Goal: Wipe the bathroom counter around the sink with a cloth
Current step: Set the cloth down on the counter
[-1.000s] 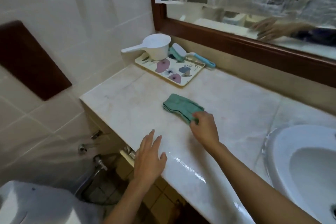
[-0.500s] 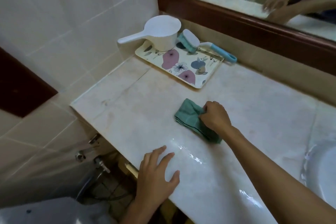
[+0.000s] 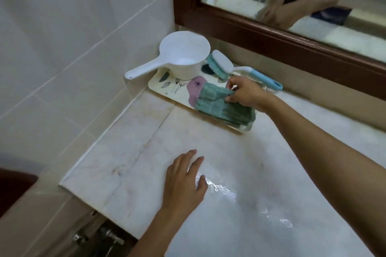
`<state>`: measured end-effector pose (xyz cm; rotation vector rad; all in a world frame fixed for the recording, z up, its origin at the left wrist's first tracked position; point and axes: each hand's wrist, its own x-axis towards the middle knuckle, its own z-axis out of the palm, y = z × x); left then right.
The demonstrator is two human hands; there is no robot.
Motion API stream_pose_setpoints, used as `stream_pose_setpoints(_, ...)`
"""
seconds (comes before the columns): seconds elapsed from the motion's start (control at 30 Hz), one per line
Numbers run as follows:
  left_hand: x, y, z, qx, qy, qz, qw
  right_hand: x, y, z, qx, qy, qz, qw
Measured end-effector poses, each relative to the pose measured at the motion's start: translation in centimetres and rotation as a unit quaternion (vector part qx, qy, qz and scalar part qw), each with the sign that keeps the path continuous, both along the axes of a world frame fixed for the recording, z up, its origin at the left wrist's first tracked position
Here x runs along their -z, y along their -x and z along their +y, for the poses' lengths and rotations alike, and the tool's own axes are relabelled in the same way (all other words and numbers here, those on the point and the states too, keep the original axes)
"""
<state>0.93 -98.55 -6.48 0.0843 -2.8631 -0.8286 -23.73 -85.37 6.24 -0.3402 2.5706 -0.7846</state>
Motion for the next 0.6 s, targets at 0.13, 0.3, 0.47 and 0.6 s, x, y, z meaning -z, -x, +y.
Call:
stream_pose_setpoints(0.13, 0.5, 0.1, -0.2, 0.017, 0.013, 0.006, 1.0, 3.7, 3.1, -1.6, -0.021, -0.115, 0.026, 0.993)
stream_pose_setpoints(0.3, 0.8, 0.3, 0.1, 0.015, 0.027, 0.024, 0.999, 7.1, 1.5, -2.0, 0.032, -0.24, 0.166, 0.956)
stream_pose_setpoints(0.47, 0.9, 0.5, 0.2, 0.018, 0.035, 0.012, 0.999, 9.3, -3.7, -2.2, 0.083, -0.204, 0.297, 0.929)
stream_pose_setpoints(0.6, 0.7, 0.5, 0.1, 0.025, 0.037, -0.001, 0.999, 10.8, -6.1, -2.1, 0.115, -0.198, 0.228, 0.946)
